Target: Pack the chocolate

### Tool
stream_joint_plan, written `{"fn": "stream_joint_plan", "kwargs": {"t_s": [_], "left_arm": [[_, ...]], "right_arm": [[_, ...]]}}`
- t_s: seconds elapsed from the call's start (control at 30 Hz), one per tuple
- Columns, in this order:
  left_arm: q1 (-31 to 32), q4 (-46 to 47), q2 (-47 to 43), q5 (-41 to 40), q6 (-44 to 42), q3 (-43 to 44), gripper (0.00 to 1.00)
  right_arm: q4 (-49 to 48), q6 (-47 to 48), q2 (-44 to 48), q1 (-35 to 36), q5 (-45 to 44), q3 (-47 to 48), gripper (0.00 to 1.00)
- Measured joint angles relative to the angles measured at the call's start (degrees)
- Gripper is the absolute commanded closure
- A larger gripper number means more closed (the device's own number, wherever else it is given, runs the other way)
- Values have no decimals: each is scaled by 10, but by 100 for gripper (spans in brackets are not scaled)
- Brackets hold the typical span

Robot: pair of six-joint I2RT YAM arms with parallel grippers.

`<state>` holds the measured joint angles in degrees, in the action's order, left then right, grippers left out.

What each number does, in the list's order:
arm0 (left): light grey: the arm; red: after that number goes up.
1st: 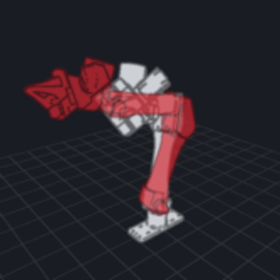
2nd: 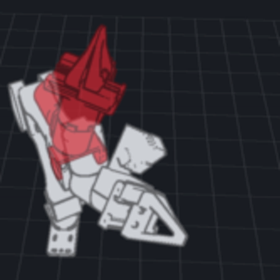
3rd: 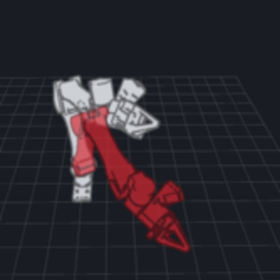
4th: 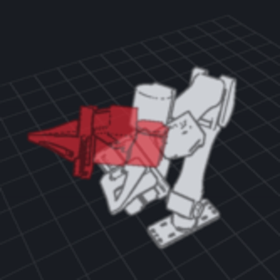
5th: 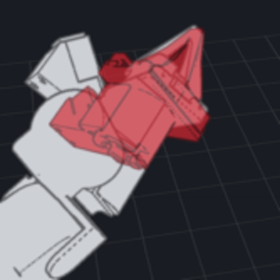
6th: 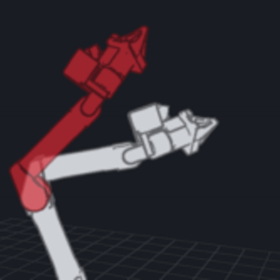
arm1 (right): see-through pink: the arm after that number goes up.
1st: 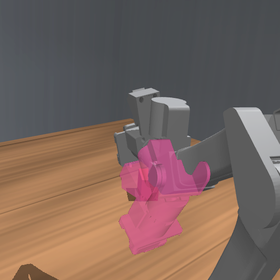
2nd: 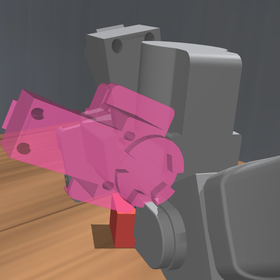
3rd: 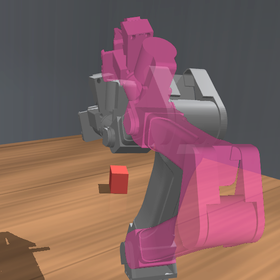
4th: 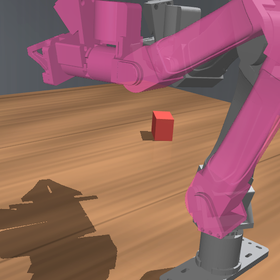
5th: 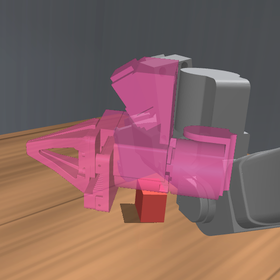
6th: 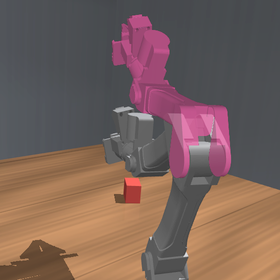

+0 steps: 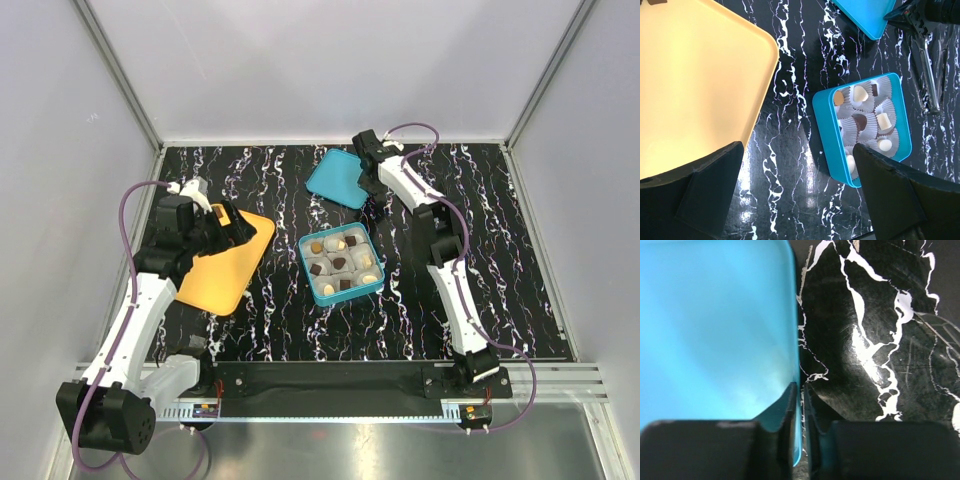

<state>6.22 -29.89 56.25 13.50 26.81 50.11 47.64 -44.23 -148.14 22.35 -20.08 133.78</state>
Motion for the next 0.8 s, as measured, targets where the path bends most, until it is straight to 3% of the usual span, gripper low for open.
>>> {"fn": "stream_joint_plan", "kwargs": {"t_s": [0.1, 0.4, 0.8], "left_arm": [[0, -1, 0, 5, 8, 1, 1], [-1, -4, 26, 32, 32, 65, 1], [-2, -19, 116, 21, 37, 174, 1]], "right_arm": [[0, 15, 0, 0, 3, 0, 100], [-35, 74, 7, -4, 54, -8, 100], [-120, 99, 184, -6, 166, -115, 100]]}}
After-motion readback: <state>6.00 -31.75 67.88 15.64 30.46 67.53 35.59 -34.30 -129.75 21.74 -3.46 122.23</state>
